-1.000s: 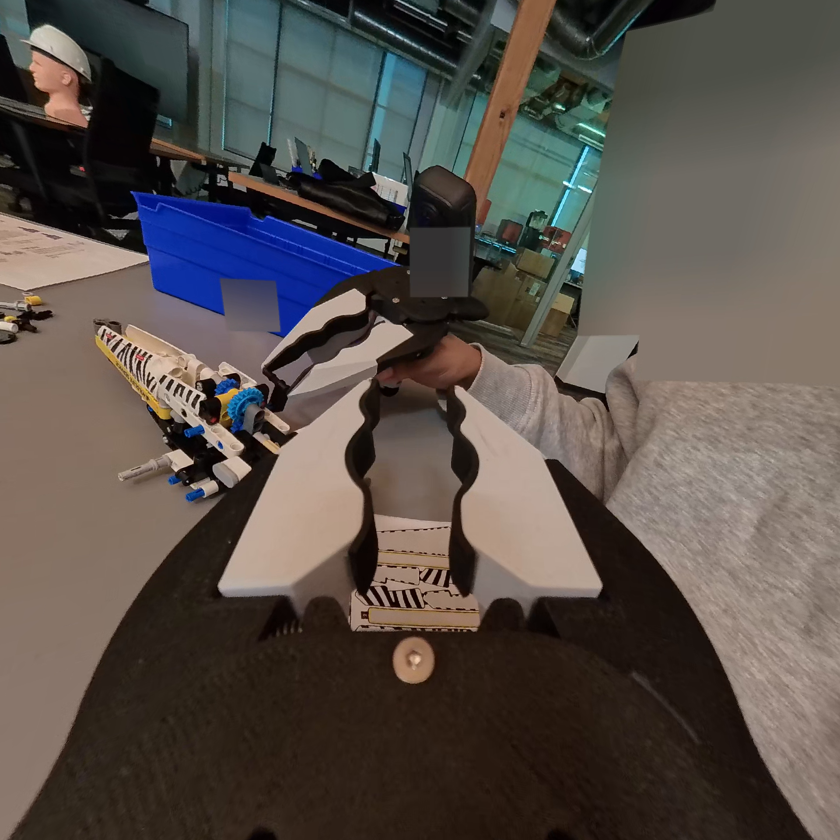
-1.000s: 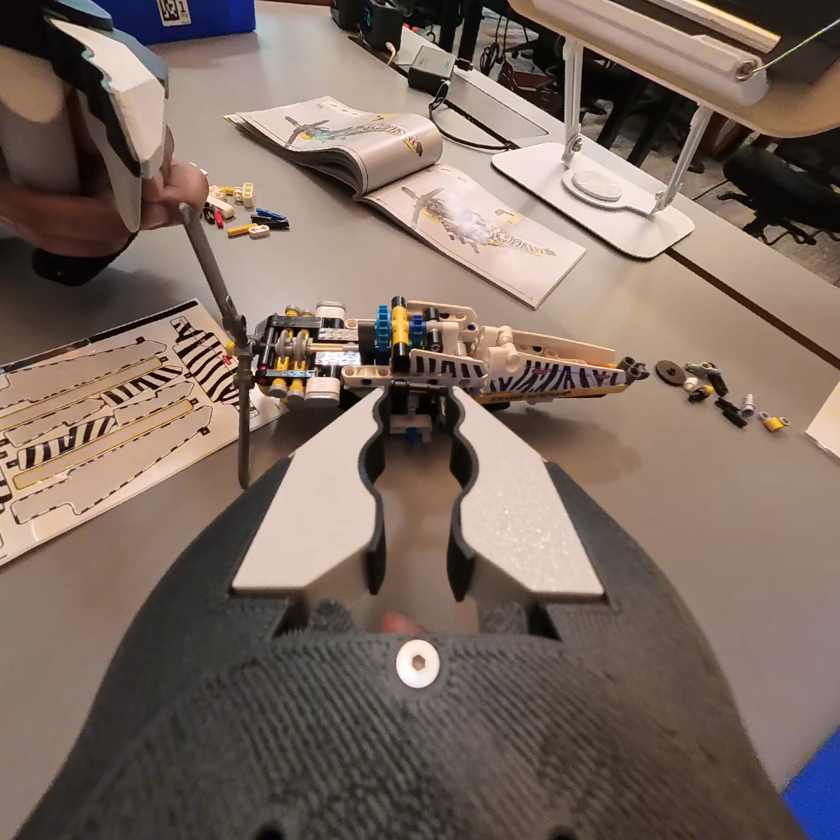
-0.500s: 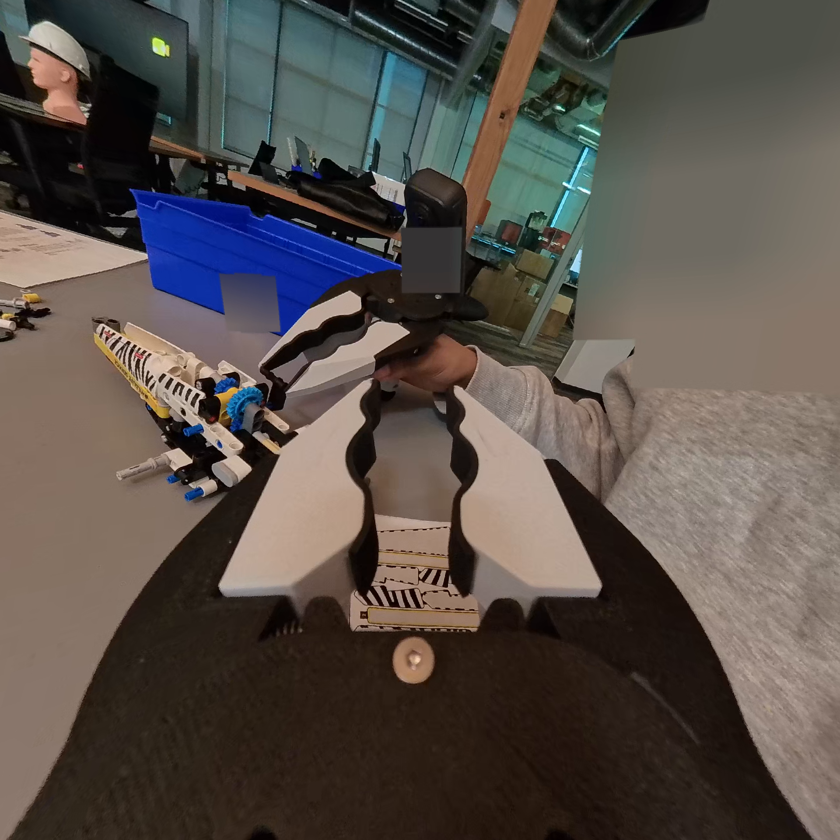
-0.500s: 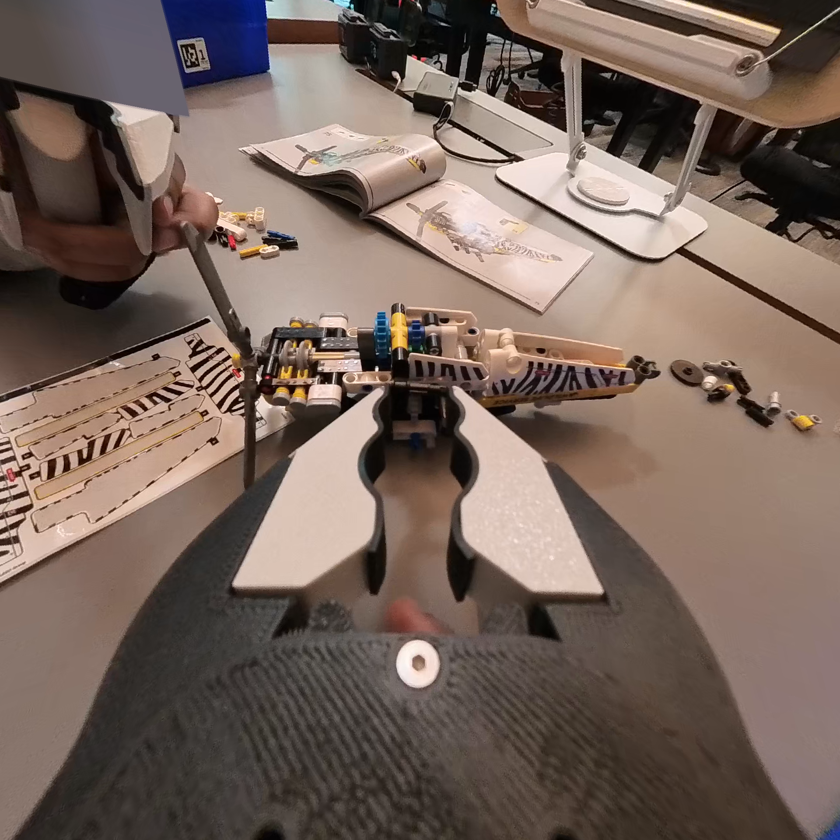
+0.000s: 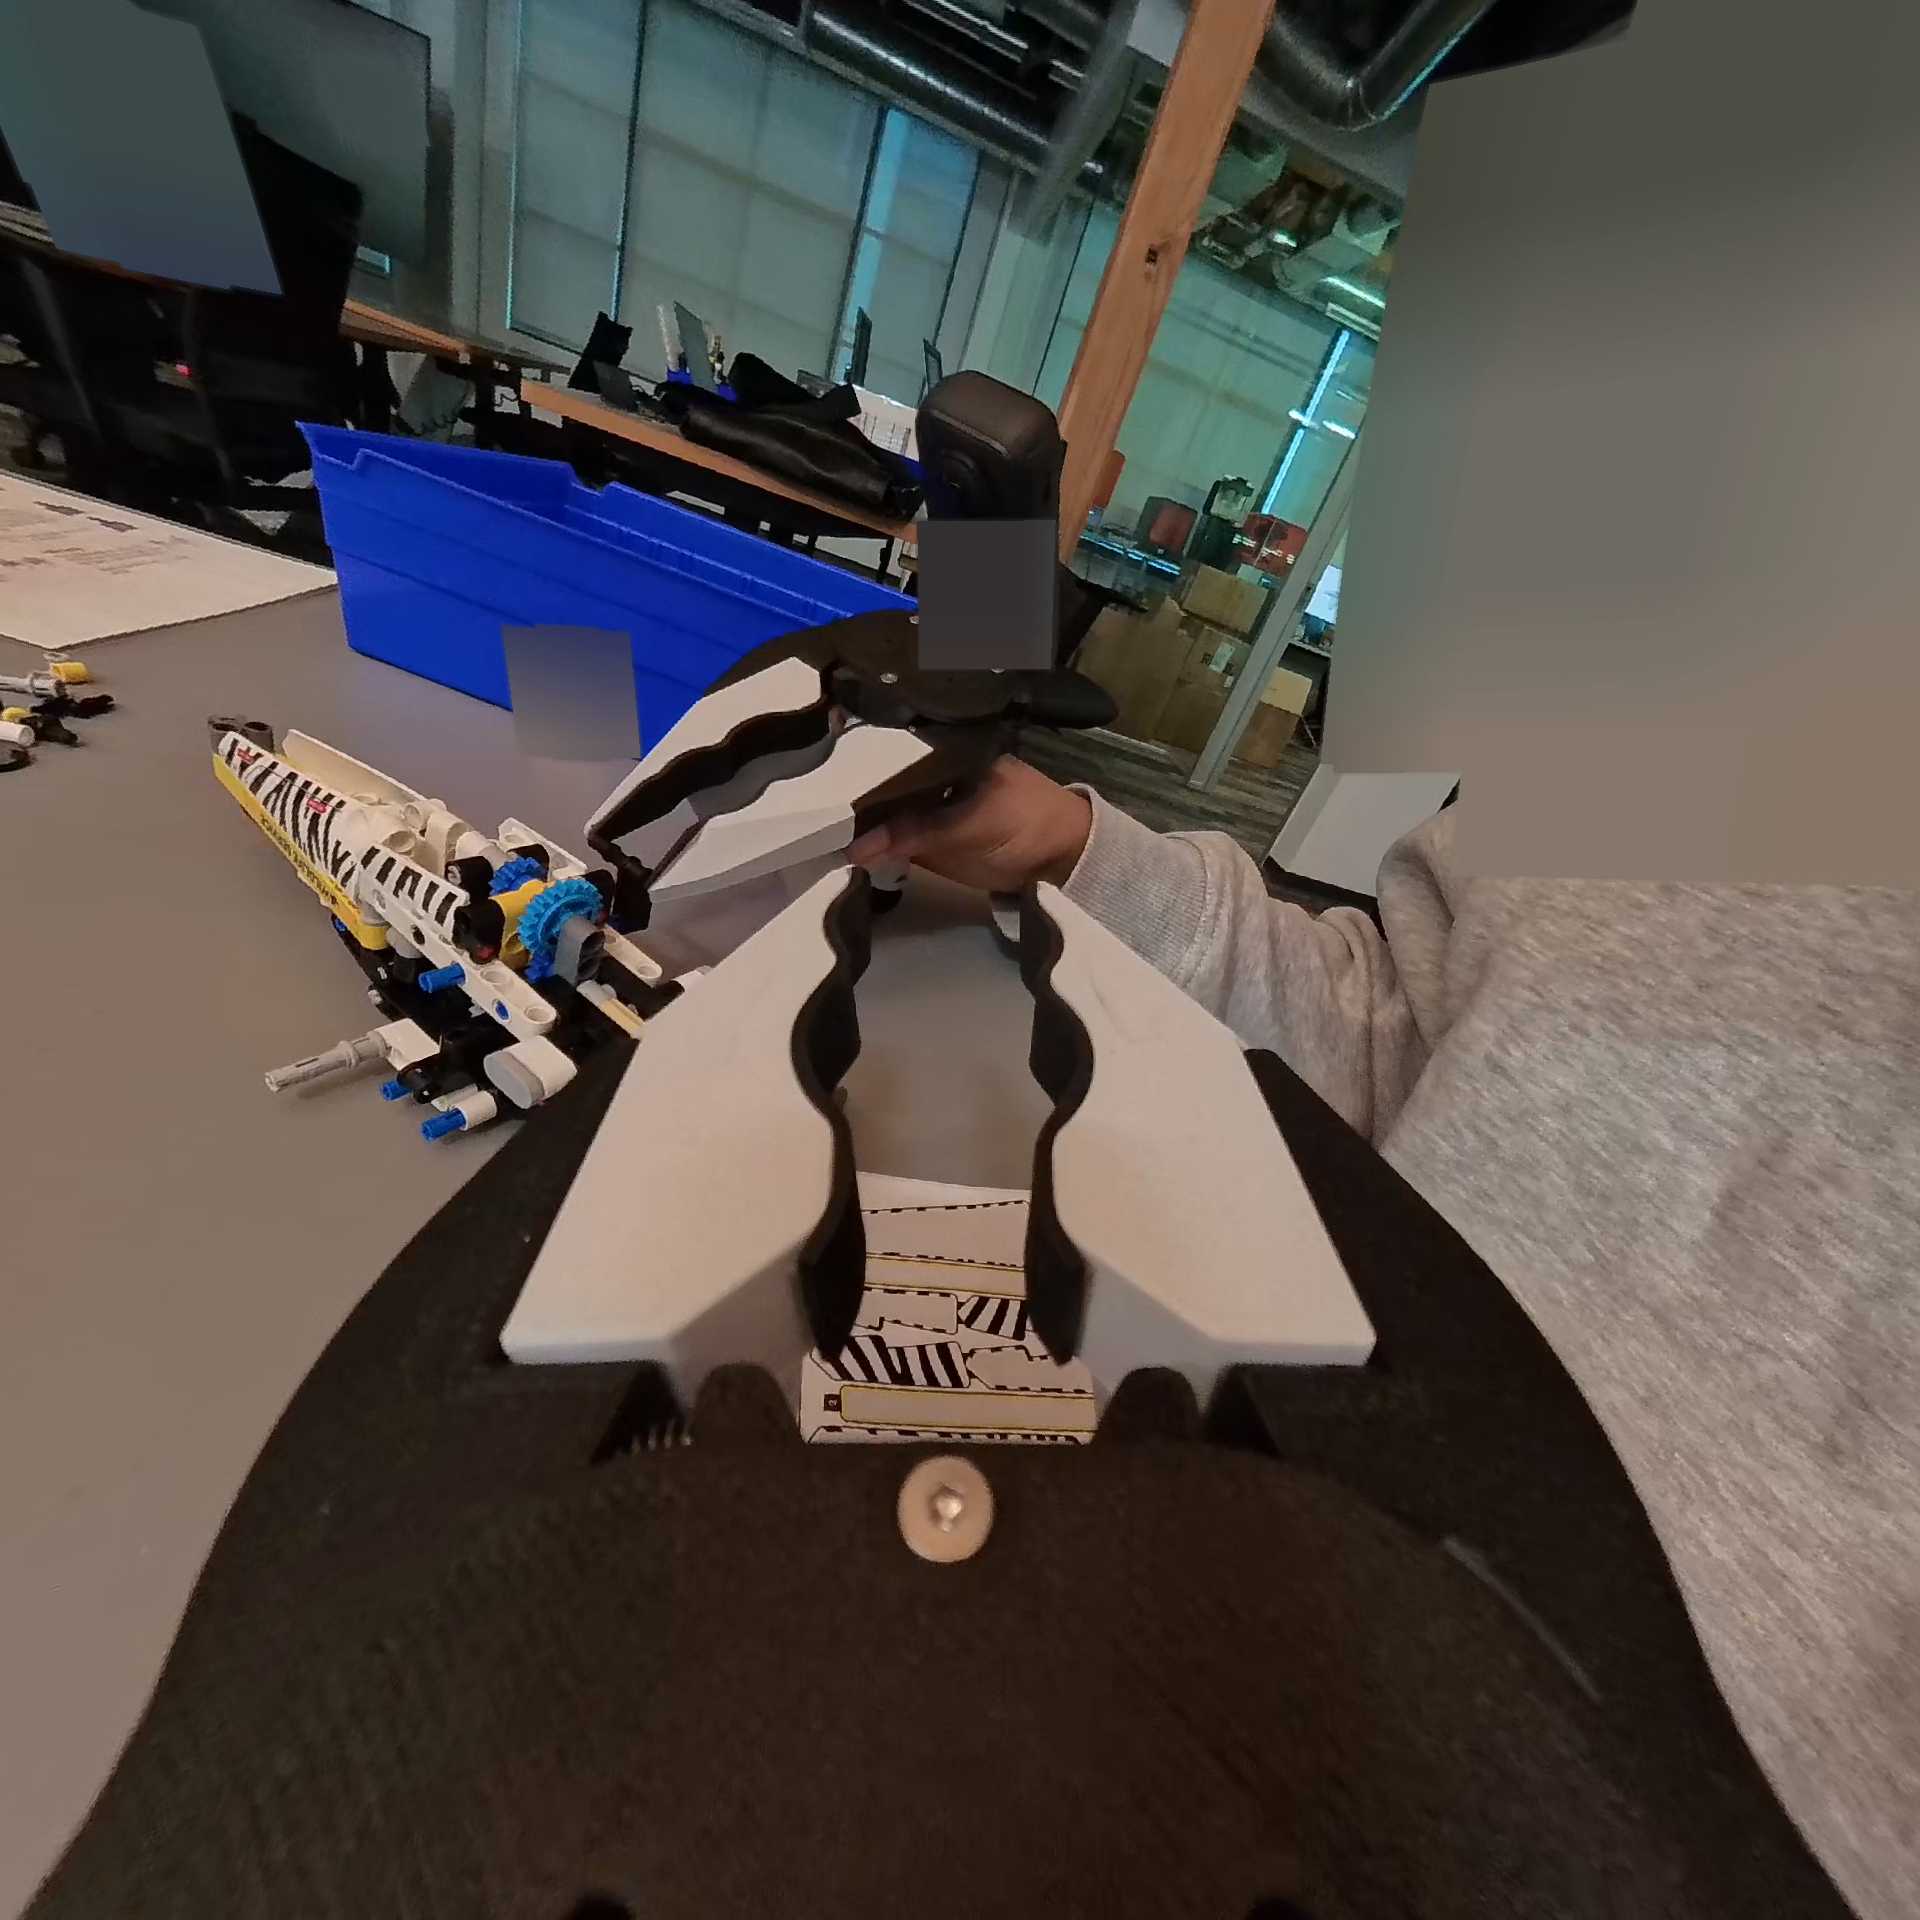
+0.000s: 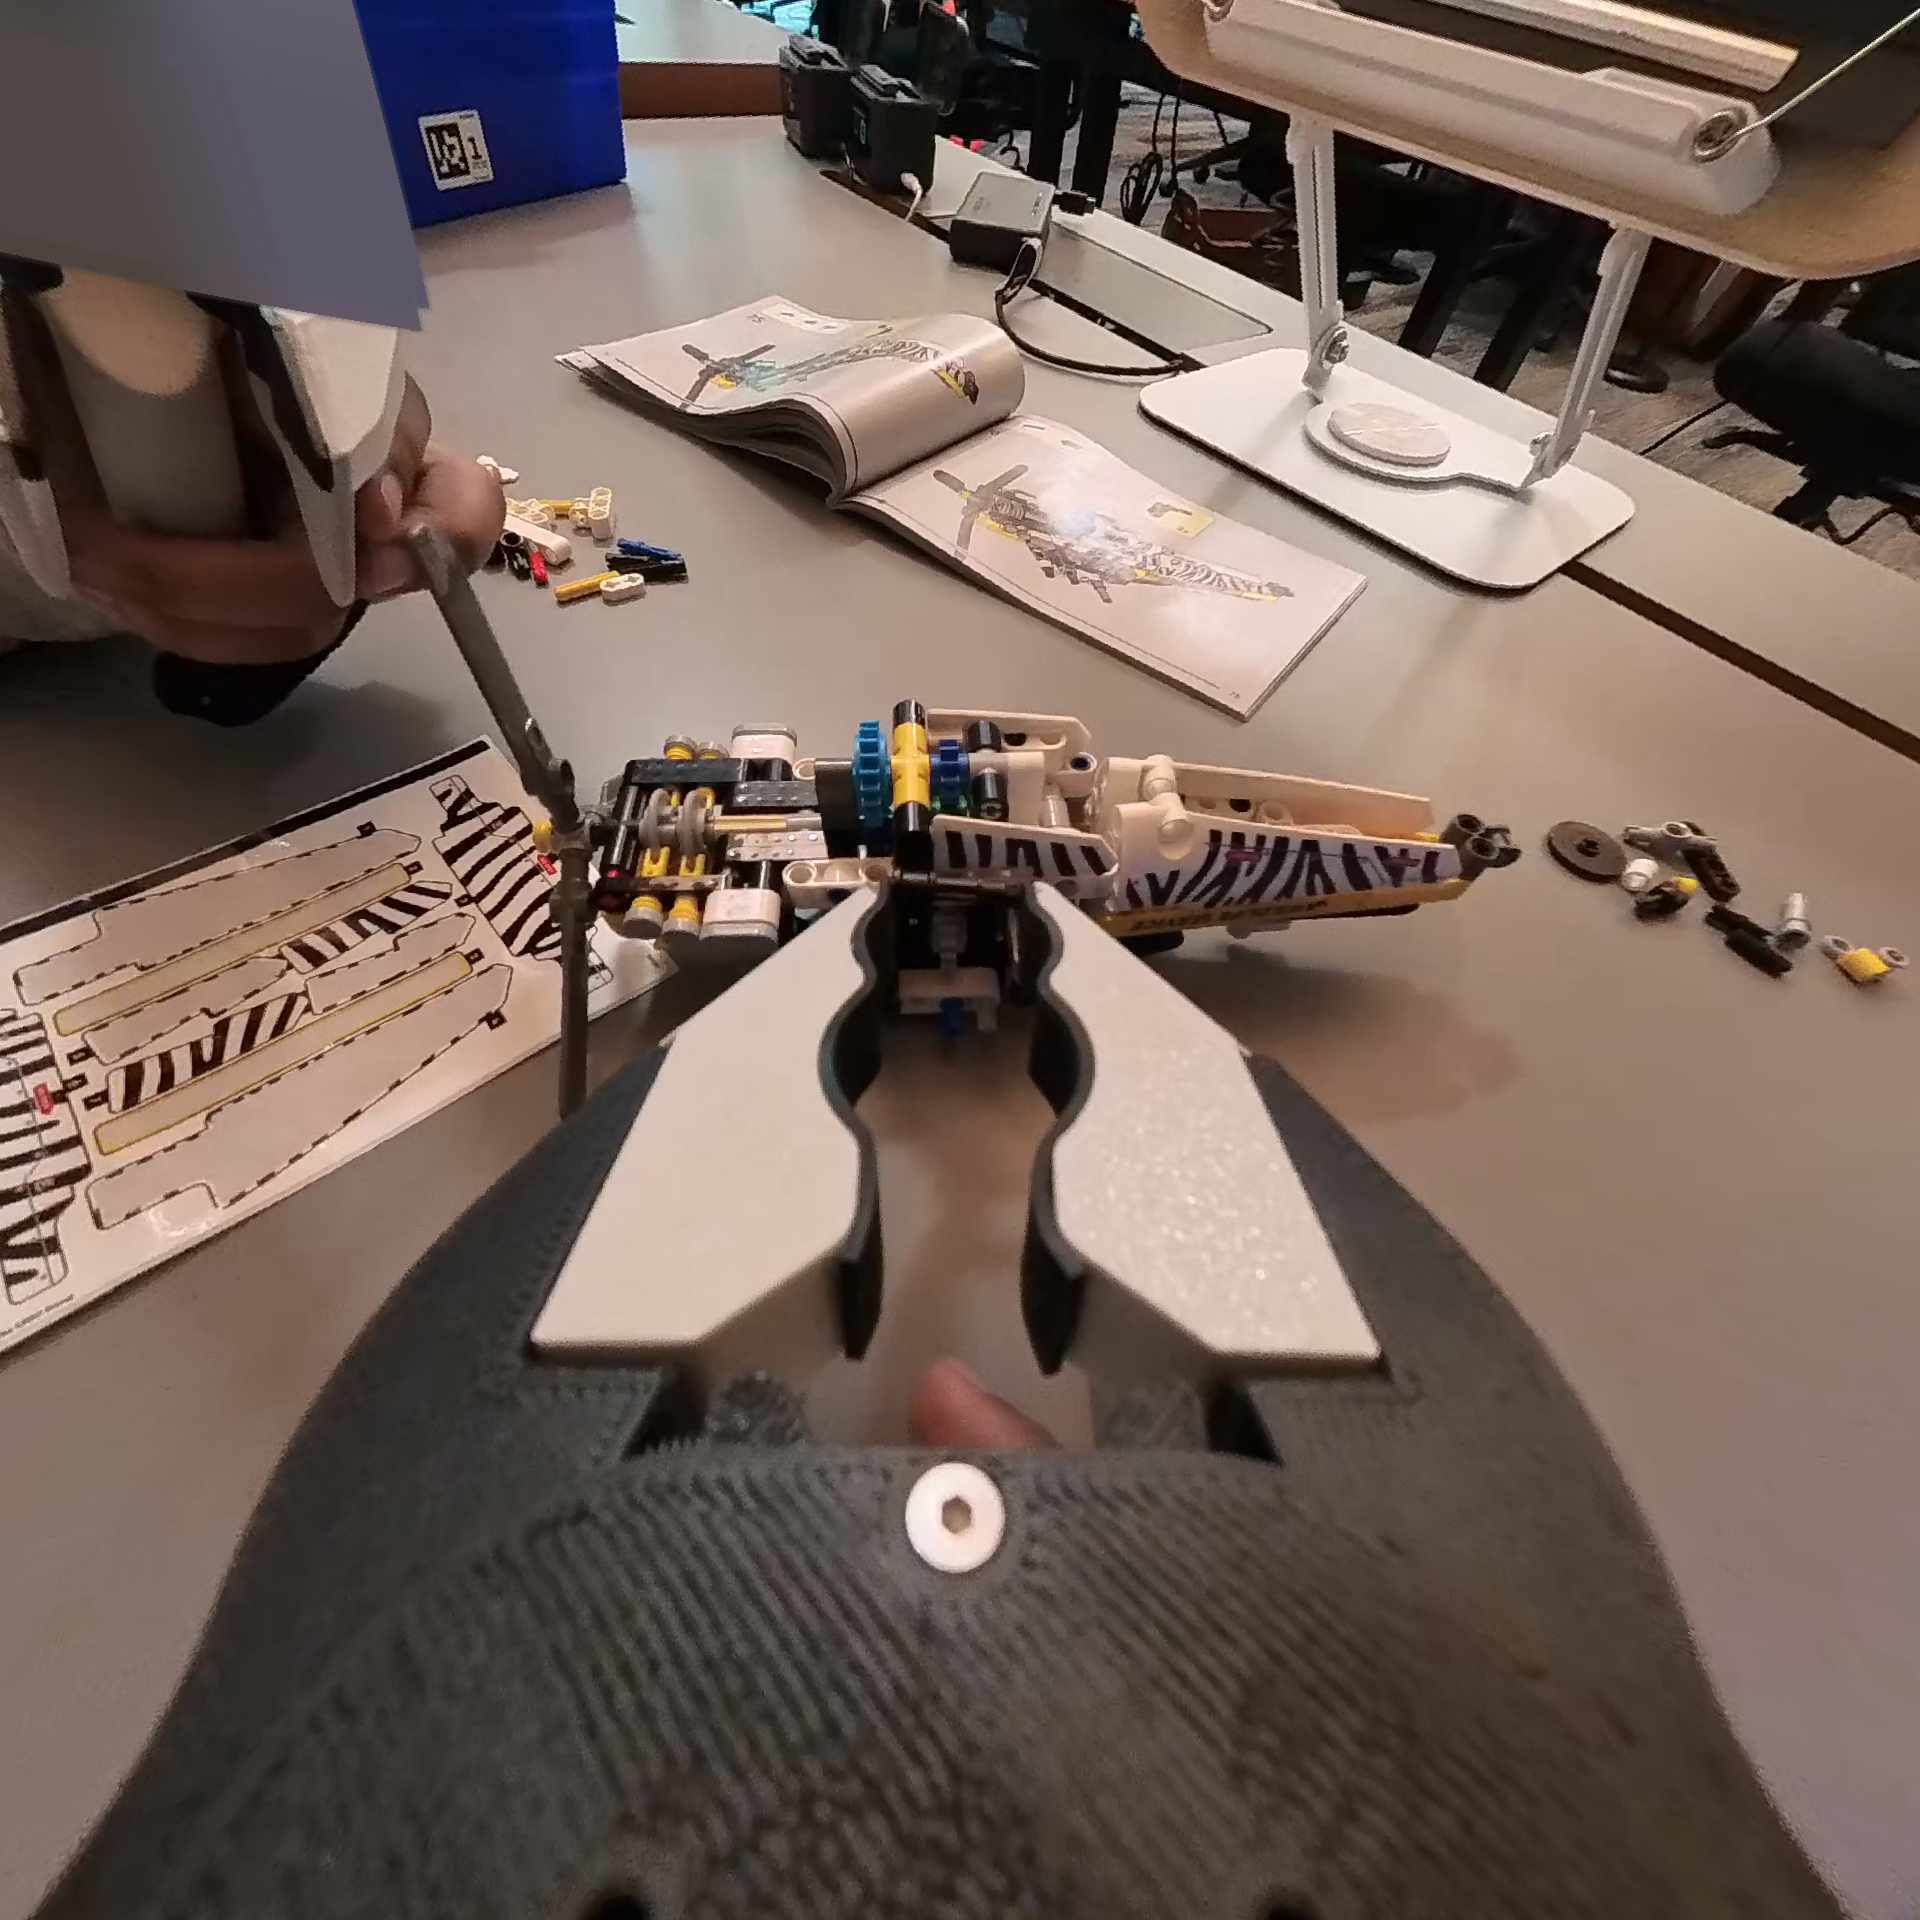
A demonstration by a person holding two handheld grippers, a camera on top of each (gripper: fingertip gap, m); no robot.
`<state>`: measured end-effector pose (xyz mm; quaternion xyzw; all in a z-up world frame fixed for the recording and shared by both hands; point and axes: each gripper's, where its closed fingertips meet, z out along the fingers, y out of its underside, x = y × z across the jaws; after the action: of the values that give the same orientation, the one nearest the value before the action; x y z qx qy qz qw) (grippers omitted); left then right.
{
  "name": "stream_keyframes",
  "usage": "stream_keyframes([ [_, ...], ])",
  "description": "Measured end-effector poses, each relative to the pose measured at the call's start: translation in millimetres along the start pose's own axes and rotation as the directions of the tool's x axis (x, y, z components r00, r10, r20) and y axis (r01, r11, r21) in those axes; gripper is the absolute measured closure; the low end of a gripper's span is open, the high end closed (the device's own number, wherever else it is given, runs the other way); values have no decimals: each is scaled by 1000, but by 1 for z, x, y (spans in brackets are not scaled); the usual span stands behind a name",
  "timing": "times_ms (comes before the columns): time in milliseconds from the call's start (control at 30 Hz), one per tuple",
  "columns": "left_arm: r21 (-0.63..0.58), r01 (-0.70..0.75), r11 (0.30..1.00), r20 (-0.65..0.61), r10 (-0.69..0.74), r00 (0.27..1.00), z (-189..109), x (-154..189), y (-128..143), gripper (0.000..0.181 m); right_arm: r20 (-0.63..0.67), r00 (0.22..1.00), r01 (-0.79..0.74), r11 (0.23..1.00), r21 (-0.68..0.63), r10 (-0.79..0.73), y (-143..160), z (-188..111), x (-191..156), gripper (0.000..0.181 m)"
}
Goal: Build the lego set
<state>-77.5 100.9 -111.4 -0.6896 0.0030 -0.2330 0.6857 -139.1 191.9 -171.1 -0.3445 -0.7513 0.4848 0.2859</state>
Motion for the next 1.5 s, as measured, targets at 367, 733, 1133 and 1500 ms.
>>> stream_keyframes([
  [367,-4,1,1000,4,-1,1000,0,-1,1,156,-3,1000,-27,1000,2,27,-1,2,1,160],
  [733,-5,3,1000,5,-3,1000,0,-1,1,156,-30,999,-31,996,-86,28,5,-12,1,160],
  [1133,-13,3,1000,5,-3,1000,1,-1,3,156,-93,996,-46,867,-496,0,57,-23,-4,160],
  [1500,-15,4,1000,5,-4,1000,1,-2,3,156,-118,993,-70,884,-462,17,50,-29,-4,156],
])
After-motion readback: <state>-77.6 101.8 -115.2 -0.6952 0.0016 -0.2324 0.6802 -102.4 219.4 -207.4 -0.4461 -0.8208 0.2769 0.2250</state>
